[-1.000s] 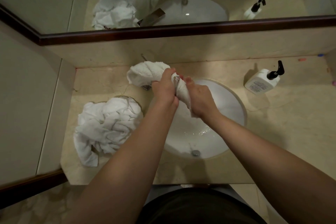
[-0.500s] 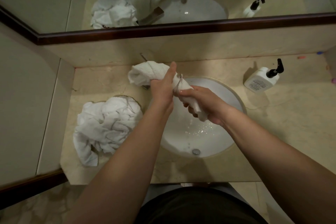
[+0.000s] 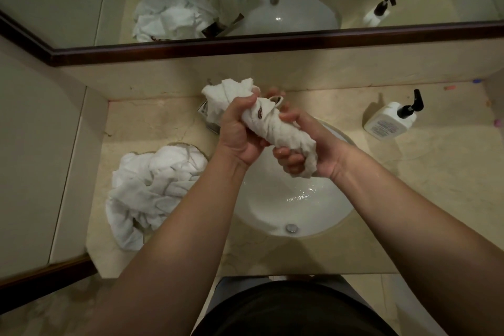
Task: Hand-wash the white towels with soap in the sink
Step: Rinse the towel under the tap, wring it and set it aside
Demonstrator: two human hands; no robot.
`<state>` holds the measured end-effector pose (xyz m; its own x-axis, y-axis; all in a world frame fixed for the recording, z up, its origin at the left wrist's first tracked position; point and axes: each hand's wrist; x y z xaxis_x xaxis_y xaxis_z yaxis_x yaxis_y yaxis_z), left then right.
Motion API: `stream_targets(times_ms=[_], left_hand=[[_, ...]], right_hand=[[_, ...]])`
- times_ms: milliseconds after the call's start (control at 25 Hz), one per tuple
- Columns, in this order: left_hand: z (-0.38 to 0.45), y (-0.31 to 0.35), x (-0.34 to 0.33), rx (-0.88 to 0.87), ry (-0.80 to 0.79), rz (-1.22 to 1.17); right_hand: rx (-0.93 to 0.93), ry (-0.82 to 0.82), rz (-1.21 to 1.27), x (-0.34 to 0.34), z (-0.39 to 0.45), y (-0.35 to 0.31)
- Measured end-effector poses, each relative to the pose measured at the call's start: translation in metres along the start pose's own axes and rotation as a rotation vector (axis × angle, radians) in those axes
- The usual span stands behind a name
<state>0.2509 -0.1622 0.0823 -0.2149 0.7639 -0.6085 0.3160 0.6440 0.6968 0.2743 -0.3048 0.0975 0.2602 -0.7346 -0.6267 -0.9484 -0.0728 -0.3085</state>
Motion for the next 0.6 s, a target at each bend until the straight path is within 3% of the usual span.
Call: stream_targets(times_ms=[240,400,600], left_hand=[[0.009,-0.001,-0.017,0.066,0.234,-0.075],[0.020,0.000,-0.021,0.141,0.399,-0.114],[0.026,-0.005,-0.019,0.167,0.539,-0.105]], right_hand=[[0.518,0.352,-0.260,-0.016,0.003,0.009],[0.679,0.630,-0.471,-0.013,0.024,0.019],[0.850,0.713,-0.692,-0.005,0.035,0.026]])
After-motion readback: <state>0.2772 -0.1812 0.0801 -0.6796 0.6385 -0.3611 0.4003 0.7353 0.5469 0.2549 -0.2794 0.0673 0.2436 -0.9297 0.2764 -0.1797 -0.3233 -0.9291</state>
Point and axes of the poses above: each hand's wrist, its own z-axis towards the middle knuckle, its own x-axis out of the back of the hand, y = z × x, and after that the axes turned 8 degrees about z, right-handed
